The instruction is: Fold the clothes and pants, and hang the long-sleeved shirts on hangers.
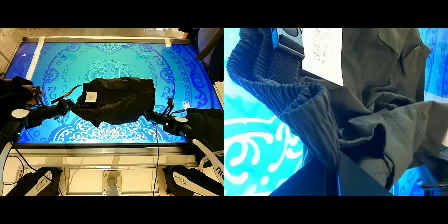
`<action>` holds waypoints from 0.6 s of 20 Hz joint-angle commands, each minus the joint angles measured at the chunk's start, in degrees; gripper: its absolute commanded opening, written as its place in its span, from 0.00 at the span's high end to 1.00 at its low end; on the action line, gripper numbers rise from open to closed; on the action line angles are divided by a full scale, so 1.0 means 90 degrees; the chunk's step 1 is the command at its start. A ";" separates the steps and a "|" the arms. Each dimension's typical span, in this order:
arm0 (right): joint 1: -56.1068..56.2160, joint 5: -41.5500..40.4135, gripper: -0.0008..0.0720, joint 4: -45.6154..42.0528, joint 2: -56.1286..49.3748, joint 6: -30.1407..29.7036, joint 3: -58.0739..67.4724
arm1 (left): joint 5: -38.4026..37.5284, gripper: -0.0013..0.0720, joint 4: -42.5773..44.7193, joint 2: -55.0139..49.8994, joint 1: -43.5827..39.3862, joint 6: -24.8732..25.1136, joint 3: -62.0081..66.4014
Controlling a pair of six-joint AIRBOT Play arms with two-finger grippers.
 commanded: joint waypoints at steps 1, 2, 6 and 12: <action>0.0005 0.0971 0.98 -0.0420 0.0546 -0.0316 0.0622 | -0.0002 0.93 -0.0002 0.0134 0.0007 0.0172 0.0100; 0.0005 0.1219 0.98 -0.0906 0.0891 -0.0311 0.0908 | -0.0002 0.93 0.0000 0.0318 0.0007 0.0282 0.0211; 0.0005 0.1987 0.98 -0.2562 0.2283 0.0556 0.2443 | -0.0007 0.94 0.0189 0.1535 0.0007 0.0500 0.1214; 0.0005 0.2715 0.98 -0.3900 0.3104 0.1581 0.5690 | -0.0080 0.94 0.3349 0.2769 0.0194 -0.1192 0.4189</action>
